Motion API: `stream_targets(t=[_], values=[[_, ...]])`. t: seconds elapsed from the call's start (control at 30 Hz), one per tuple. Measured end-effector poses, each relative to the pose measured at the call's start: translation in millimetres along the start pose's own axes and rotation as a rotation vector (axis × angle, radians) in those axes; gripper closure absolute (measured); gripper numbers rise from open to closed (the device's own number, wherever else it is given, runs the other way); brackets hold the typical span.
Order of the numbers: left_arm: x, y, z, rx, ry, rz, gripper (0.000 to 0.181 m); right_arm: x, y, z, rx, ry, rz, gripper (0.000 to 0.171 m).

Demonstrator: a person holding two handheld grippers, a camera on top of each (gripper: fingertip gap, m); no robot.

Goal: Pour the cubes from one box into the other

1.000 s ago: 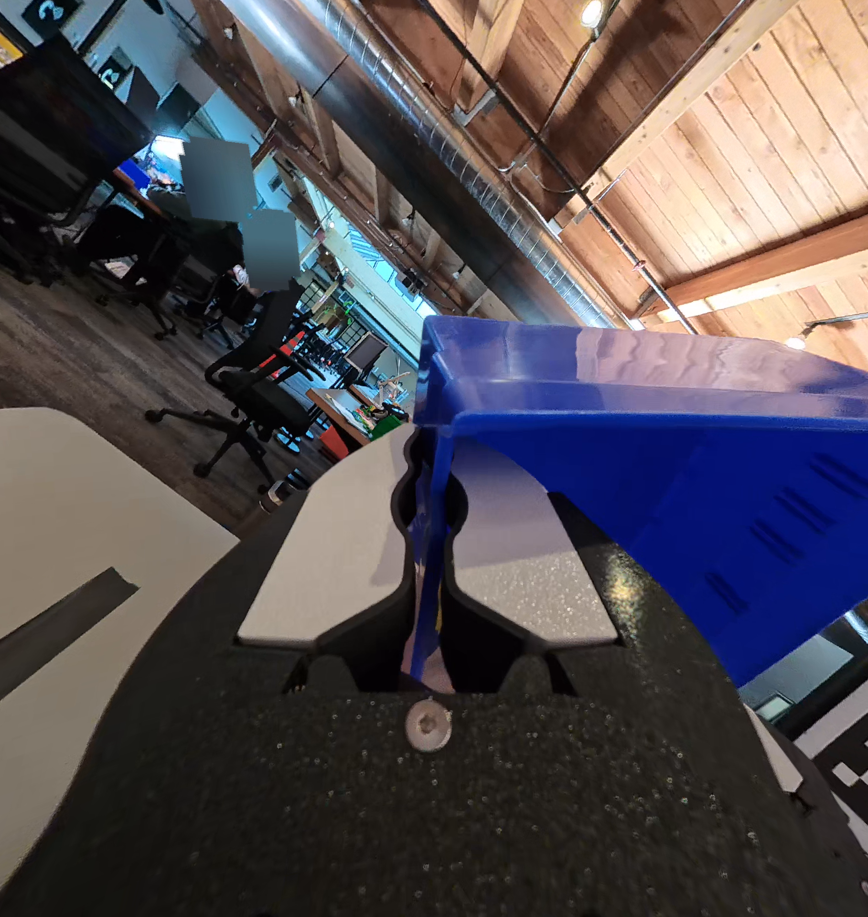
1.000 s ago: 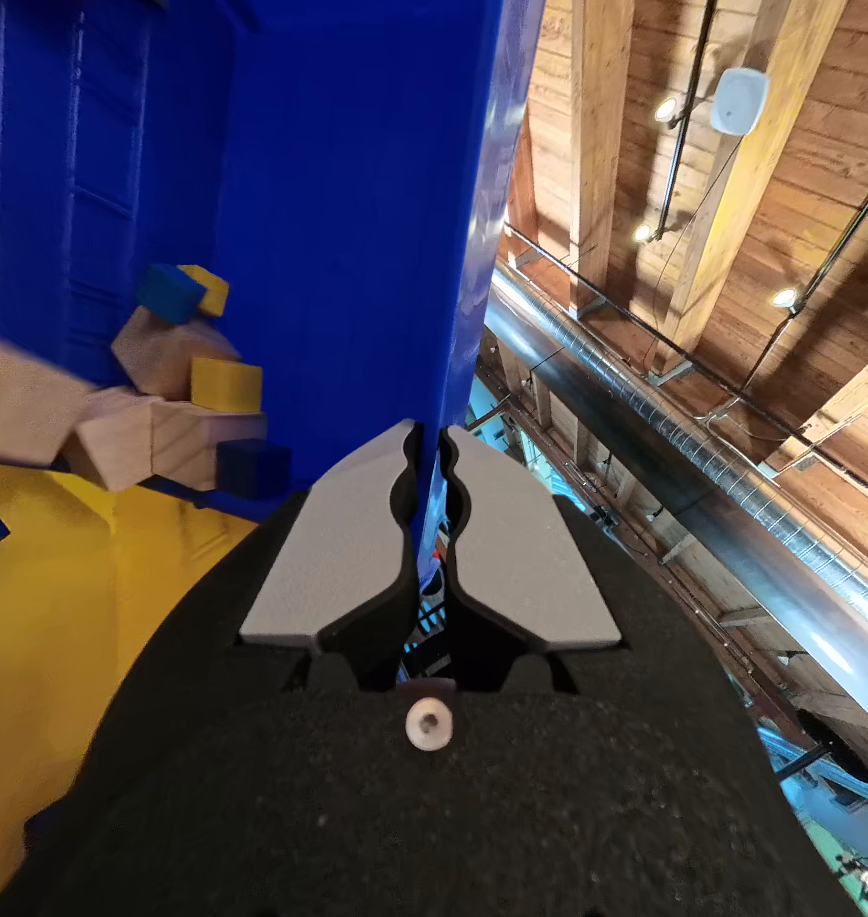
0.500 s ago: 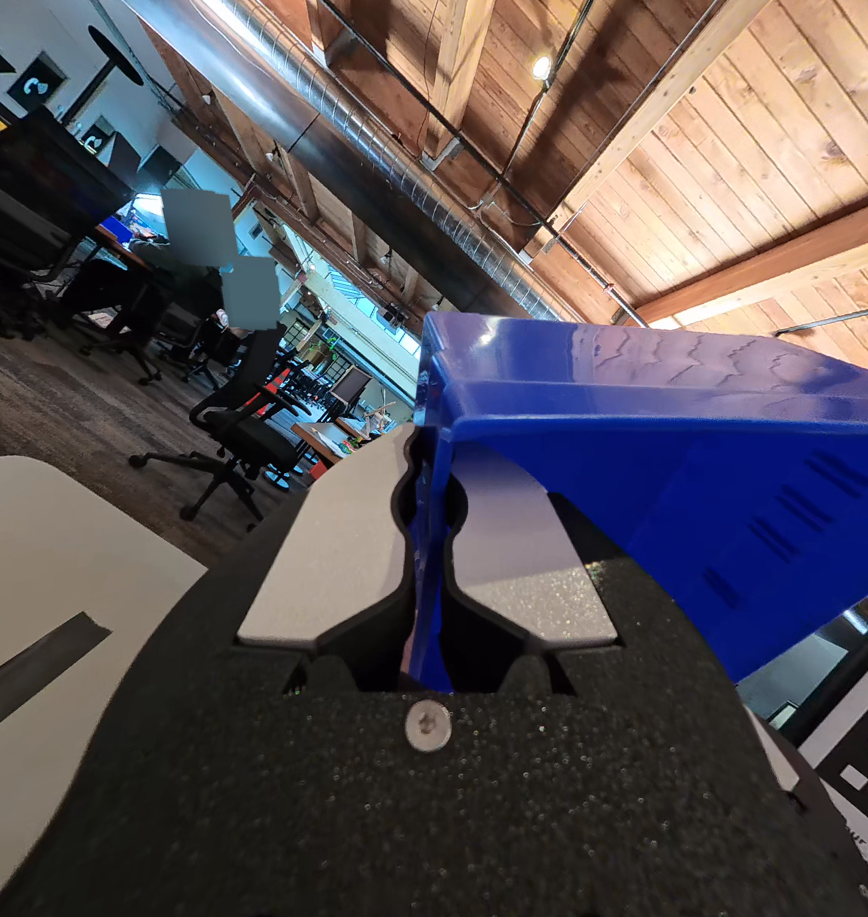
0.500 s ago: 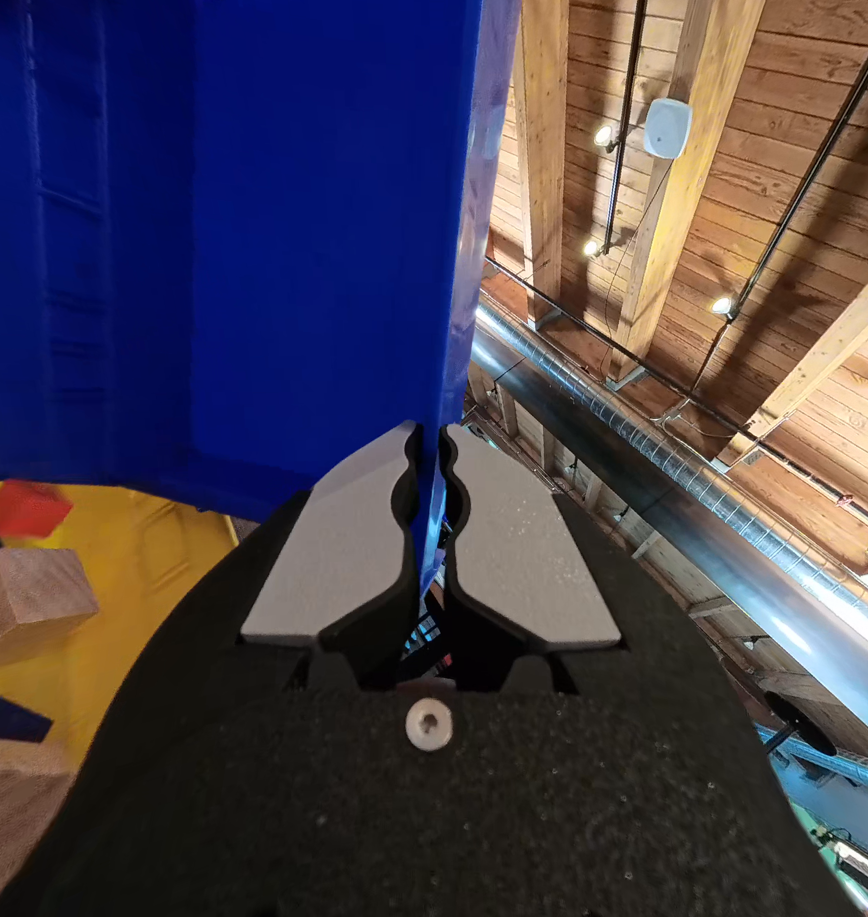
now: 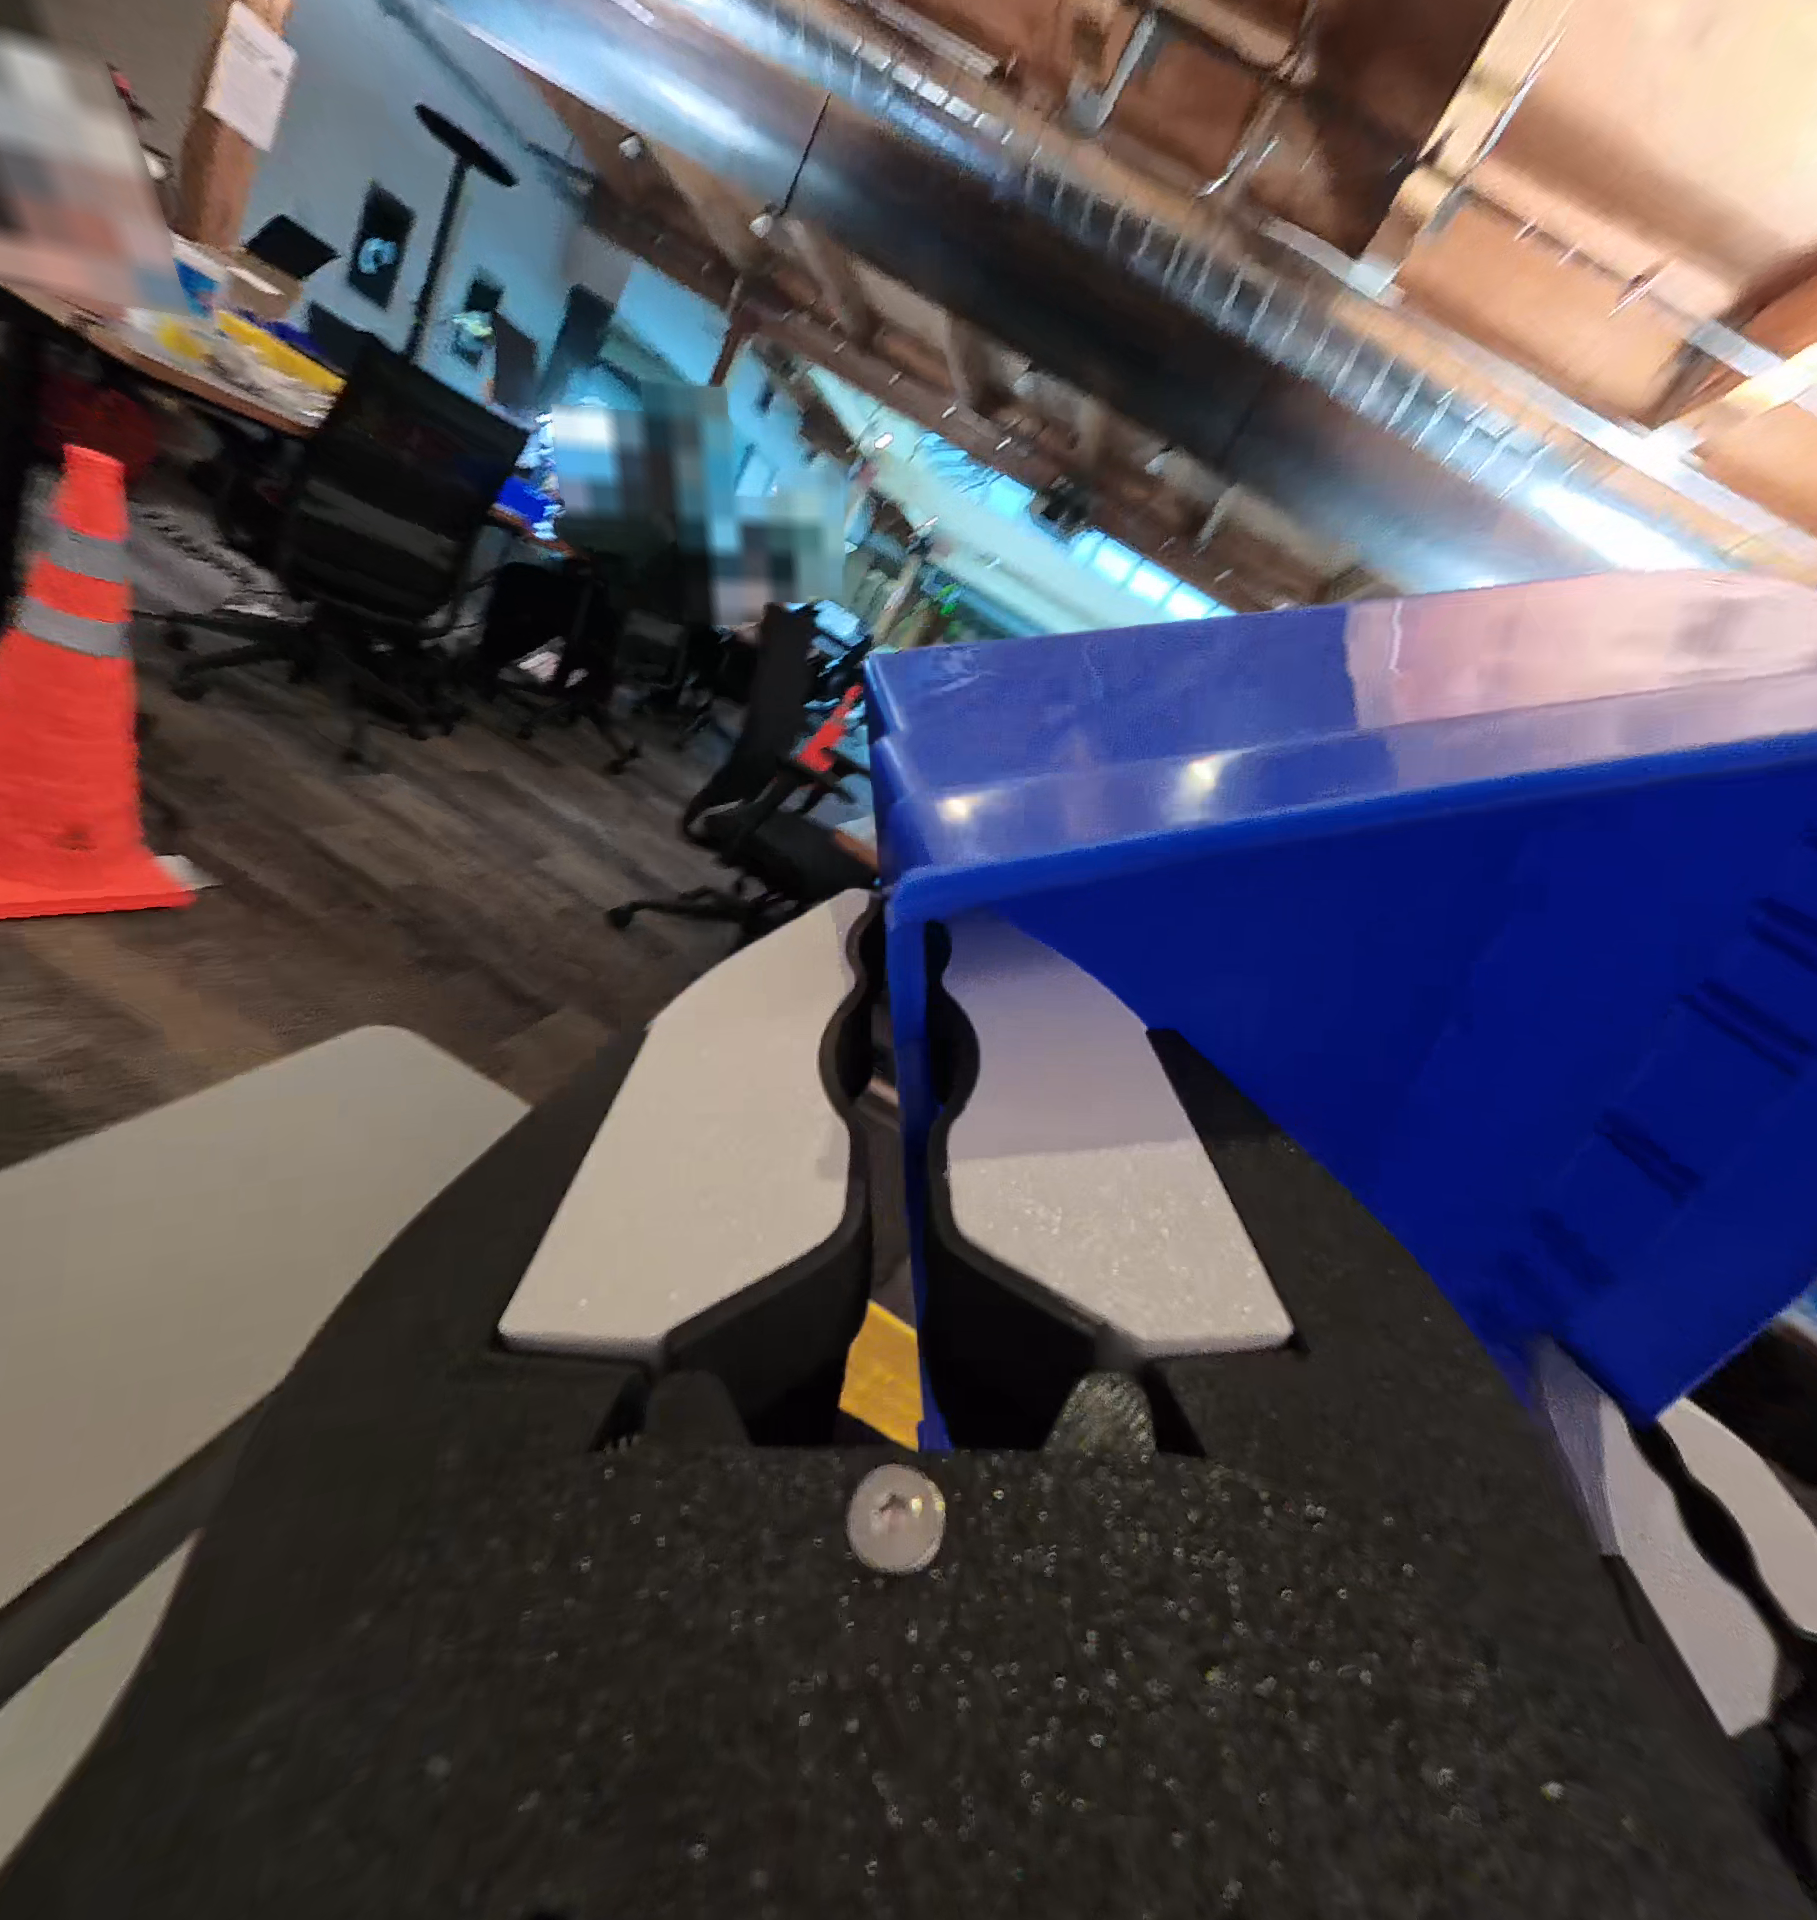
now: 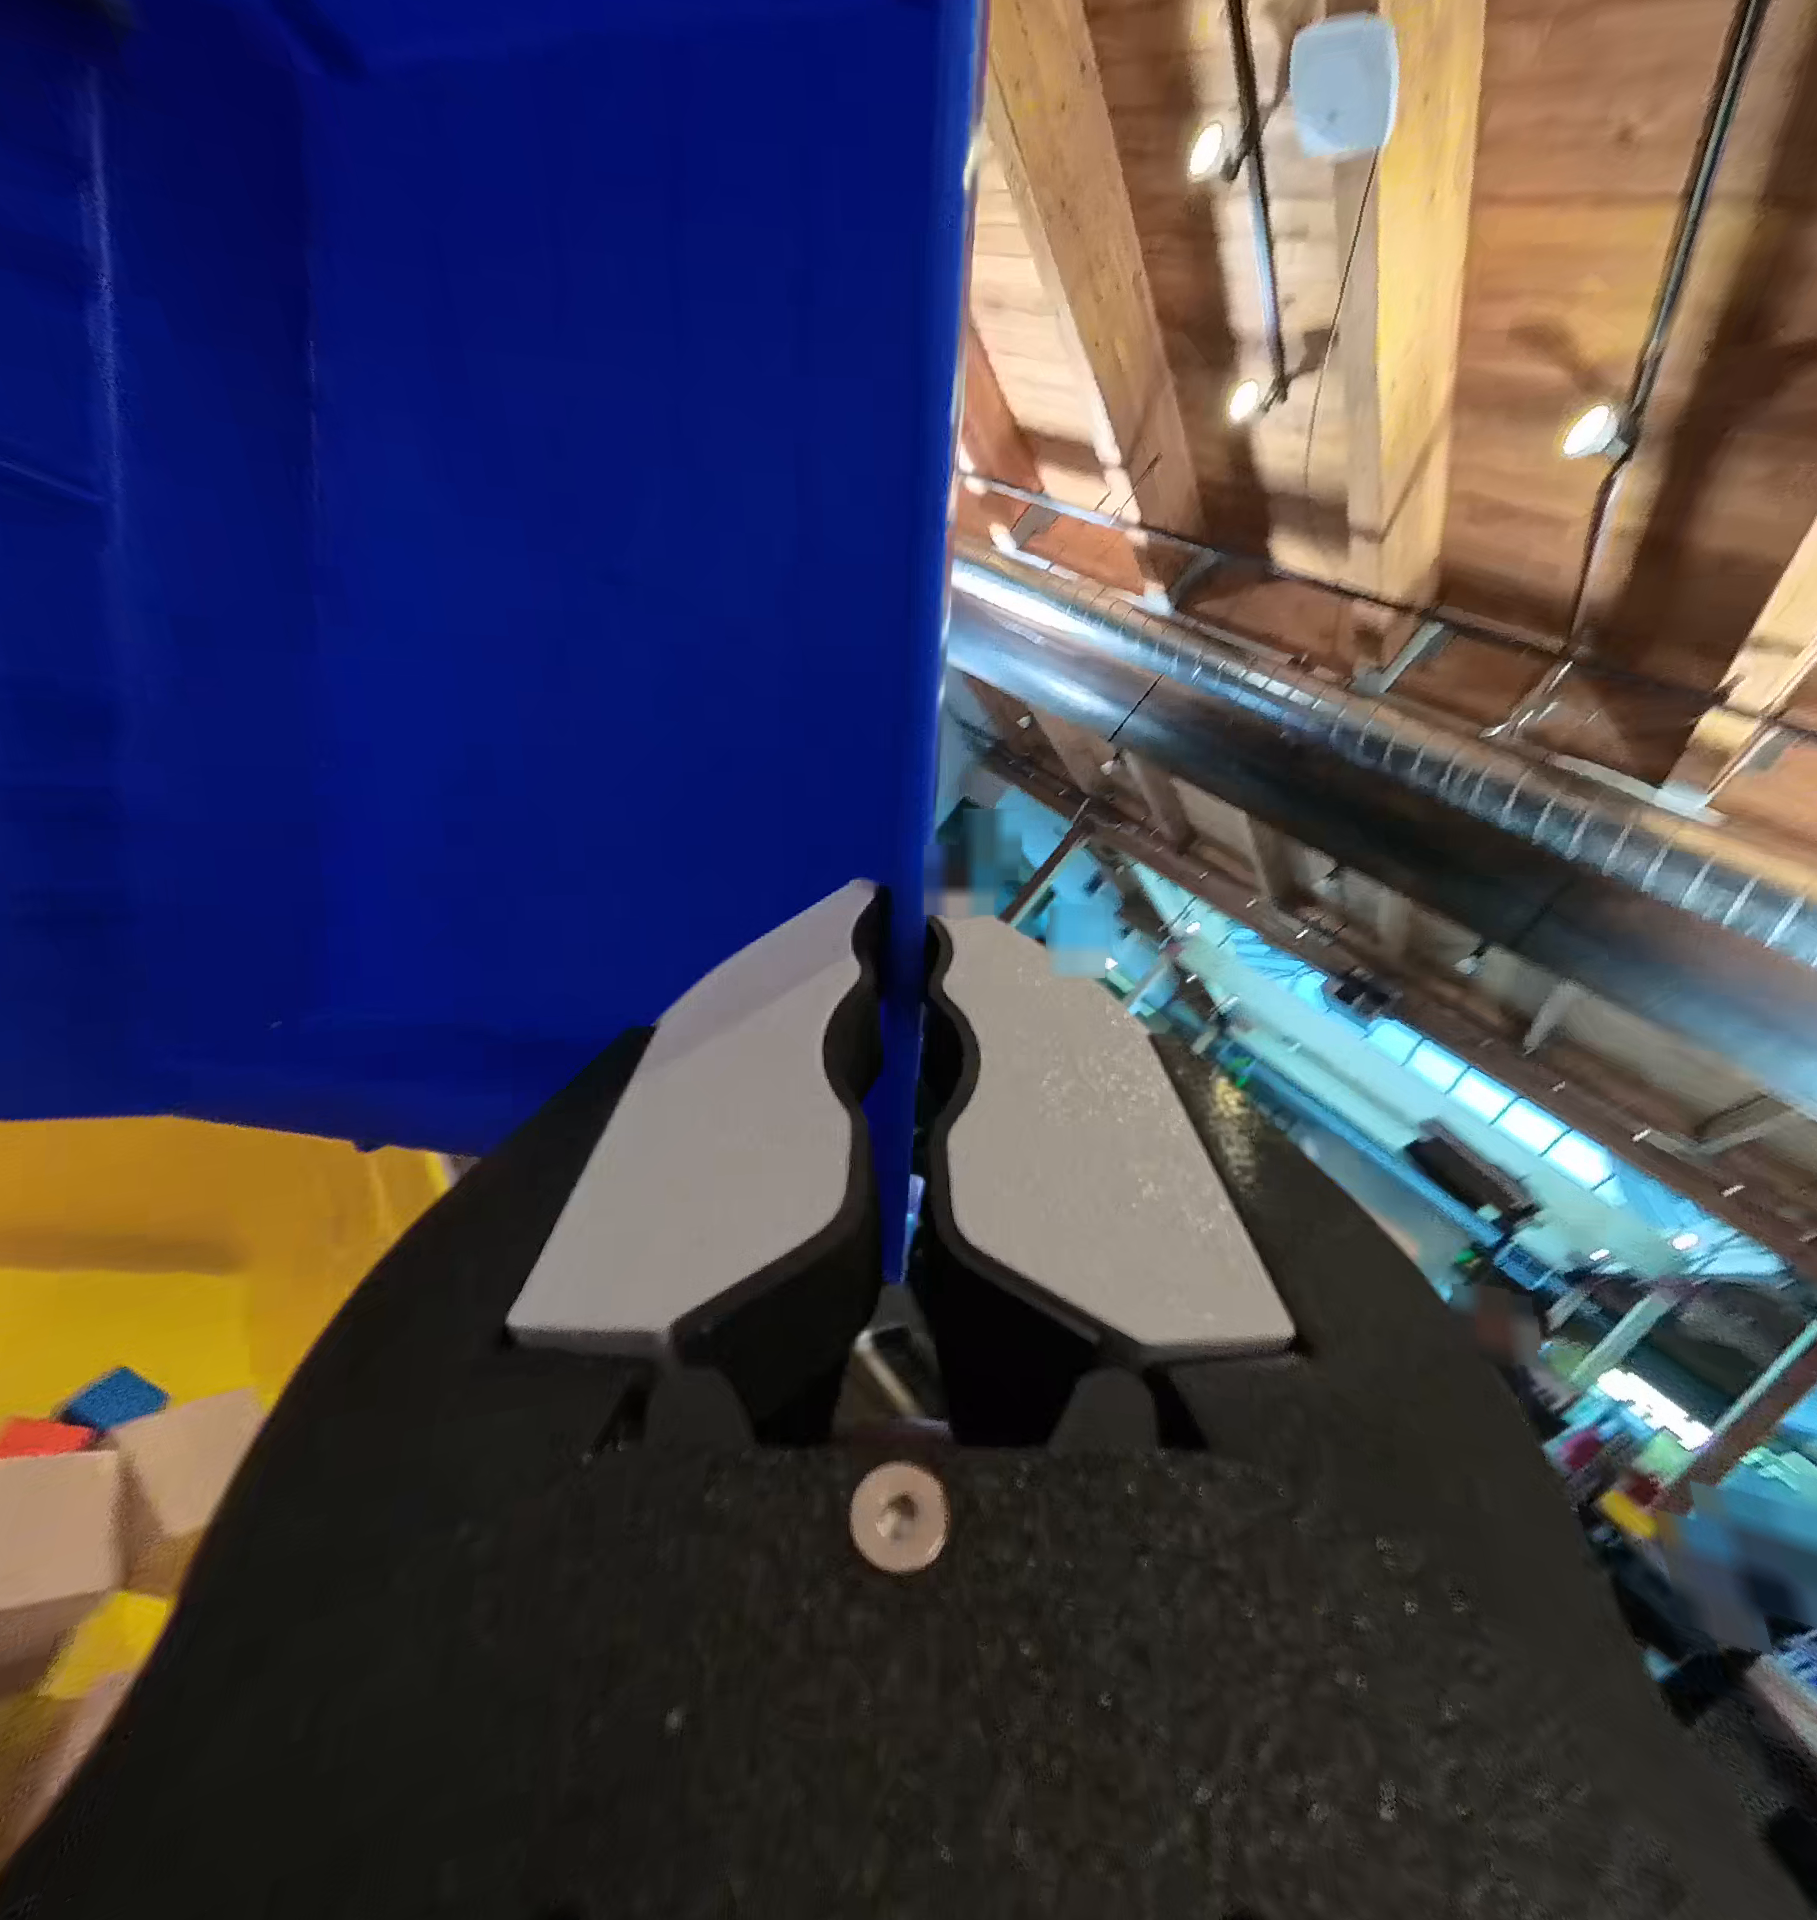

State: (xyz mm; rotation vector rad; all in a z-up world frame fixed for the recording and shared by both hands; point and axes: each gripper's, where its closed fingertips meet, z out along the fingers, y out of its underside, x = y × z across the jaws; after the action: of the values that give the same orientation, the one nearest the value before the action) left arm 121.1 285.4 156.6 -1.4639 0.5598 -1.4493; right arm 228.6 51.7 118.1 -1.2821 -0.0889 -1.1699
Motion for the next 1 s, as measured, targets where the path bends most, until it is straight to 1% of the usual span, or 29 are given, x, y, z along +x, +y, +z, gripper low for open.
stream_targets(t=[0.1,0.17,0.23,0.37,0.43,0.5,0.6,0.67,0.73,0.77,0.87,1.0], values=[[21,-41,-30,-0.064,-0.155,0.070,0.177,-2,-26,-2,-0.039,-0.081,0.140,0.168],[31,-65,-61,-0.116,-0.289,0.143,0.177,-10,-48,-8,-0.051,-0.162,0.246,0.168],[38,-85,-102,-0.175,-0.430,0.203,0.176,-22,-73,-19,-0.063,-0.253,0.344,0.168],[41,-115,-209,-0.327,-0.741,0.283,0.176,-68,-130,-59,-0.098,-0.526,0.516,0.168],[40,-126,-269,-0.389,-0.872,0.283,0.176,-97,-162,-88,-0.113,-0.643,0.558,0.168],[35,-132,-332,-0.462,-0.994,0.265,0.175,-132,-192,-128,-0.170,-0.787,0.593,0.169],[17,-126,-425,-0.592,-1.159,0.229,0.175,-184,-230,-193,-0.264,-0.987,0.616,0.169],[0,-111,-482,-0.687,-1.239,0.174,0.175,-218,-244,-232,-0.355,-1.096,0.641,0.169],[-21,-93,-533,-0.724,-1.293,0.088,0.175,-250,-255,-266,-0.418,-1.177,0.650,0.169],[-33,-85,-553,-0.724,-1.309,0.052,0.175,-266,-259,-280,-0.438,-1.205,0.620,0.168],[-70,-63,-595,-0.752,-1.324,-0.021,0.175,-310,-263,-314,-0.509,-1.286,0.544,0.168],[-129,-36,-623,-0.810,-1.327,-0.101,0.176,-364,-260,-339,-0.611,-1.378,0.474,0.166]])
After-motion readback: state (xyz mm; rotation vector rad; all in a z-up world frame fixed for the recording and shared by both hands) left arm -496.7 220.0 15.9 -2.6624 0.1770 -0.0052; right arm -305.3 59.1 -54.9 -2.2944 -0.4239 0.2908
